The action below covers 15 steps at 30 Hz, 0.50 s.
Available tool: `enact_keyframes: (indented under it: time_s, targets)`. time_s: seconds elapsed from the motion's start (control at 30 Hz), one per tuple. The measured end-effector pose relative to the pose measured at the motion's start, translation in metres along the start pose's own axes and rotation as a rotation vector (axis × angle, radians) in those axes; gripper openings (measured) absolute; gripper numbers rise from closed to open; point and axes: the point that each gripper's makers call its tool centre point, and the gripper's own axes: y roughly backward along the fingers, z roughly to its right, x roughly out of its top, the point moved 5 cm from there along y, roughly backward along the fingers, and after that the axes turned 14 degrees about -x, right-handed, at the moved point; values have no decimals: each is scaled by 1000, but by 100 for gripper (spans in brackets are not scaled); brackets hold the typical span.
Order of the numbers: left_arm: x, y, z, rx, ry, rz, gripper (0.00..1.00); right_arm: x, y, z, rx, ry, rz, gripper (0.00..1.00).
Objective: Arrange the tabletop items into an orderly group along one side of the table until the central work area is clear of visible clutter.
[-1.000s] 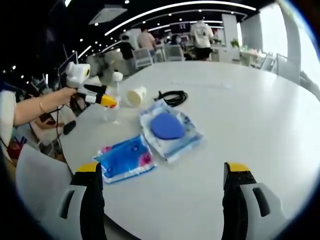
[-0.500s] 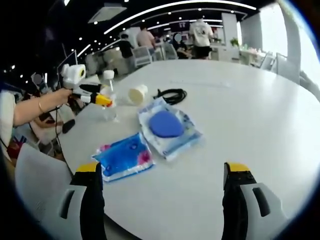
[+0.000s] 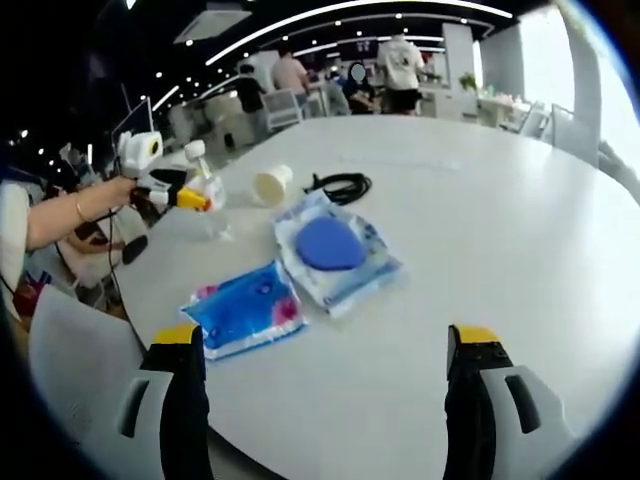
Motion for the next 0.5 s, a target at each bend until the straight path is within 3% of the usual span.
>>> enact_keyframes:
  time_s: [0.13,0.5]
  targets:
    - [-6,4,-1,-4,-2,-26,37,0,-1,-1,4,3,-1,99]
    - [-6,4,-2,-1,9,-19,38,-2,-2,0,4,11,-12,99]
